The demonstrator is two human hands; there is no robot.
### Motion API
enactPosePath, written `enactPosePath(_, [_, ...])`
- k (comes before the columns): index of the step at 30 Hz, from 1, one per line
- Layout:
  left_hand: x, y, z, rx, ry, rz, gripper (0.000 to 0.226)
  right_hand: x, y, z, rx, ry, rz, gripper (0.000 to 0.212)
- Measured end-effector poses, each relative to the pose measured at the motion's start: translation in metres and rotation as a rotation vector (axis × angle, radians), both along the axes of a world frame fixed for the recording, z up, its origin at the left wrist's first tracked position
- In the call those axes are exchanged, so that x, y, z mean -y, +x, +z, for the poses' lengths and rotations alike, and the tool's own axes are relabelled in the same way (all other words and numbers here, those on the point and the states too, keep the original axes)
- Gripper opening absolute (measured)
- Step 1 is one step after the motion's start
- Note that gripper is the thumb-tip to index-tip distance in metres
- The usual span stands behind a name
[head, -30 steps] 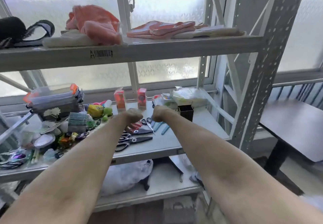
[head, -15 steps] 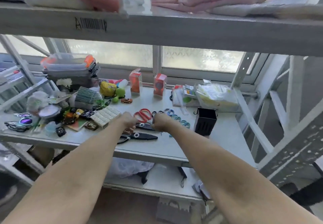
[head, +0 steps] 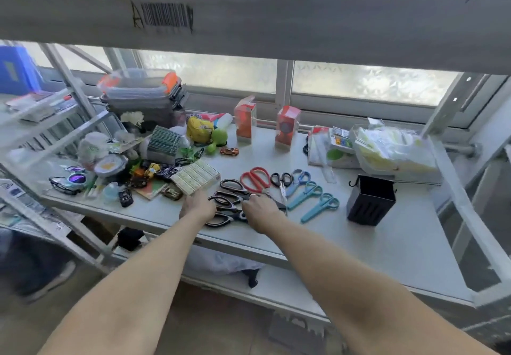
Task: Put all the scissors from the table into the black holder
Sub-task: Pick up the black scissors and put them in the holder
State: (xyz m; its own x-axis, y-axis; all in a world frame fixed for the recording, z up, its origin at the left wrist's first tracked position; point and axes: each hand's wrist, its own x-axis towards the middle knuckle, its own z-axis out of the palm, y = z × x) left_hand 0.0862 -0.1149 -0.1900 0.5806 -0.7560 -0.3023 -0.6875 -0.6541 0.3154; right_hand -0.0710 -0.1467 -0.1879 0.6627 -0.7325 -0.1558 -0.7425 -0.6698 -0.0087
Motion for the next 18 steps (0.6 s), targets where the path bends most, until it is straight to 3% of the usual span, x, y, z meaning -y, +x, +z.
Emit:
enactPosePath(3, [0.001, 0.001, -0.006, -0.026, 0.013, 0.029, 0.041, 0.001, 0.004, -0.008, -0.015, 0.012, -0.007, 0.035])
enactPosePath(9, [0.001, 0.01, -0.013, -0.126, 0.007, 0.035, 0.045, -0.001, 0.005, -0.011, 0.032, 0.041, -0.02, 0.035])
enactPosePath(11, [0.002, 0.012, -0.013, -0.185, -0.048, 0.042, 0.033, -0.002, 0.0, -0.009, 0.046, 0.044, -0.015, 0.035])
enactPosePath(15, [0.006, 0.007, 0.002, -0.529, -0.275, 0.019, 0.013, -0.004, -0.014, -0.003, 0.136, 0.014, -0.025, 0.038])
enactPosePath(18, [0.015, -0.007, 0.032, -0.613, -0.324, -0.109, 0.01, -0.004, -0.028, 0.001, 0.237, -0.043, -0.077, 0.044])
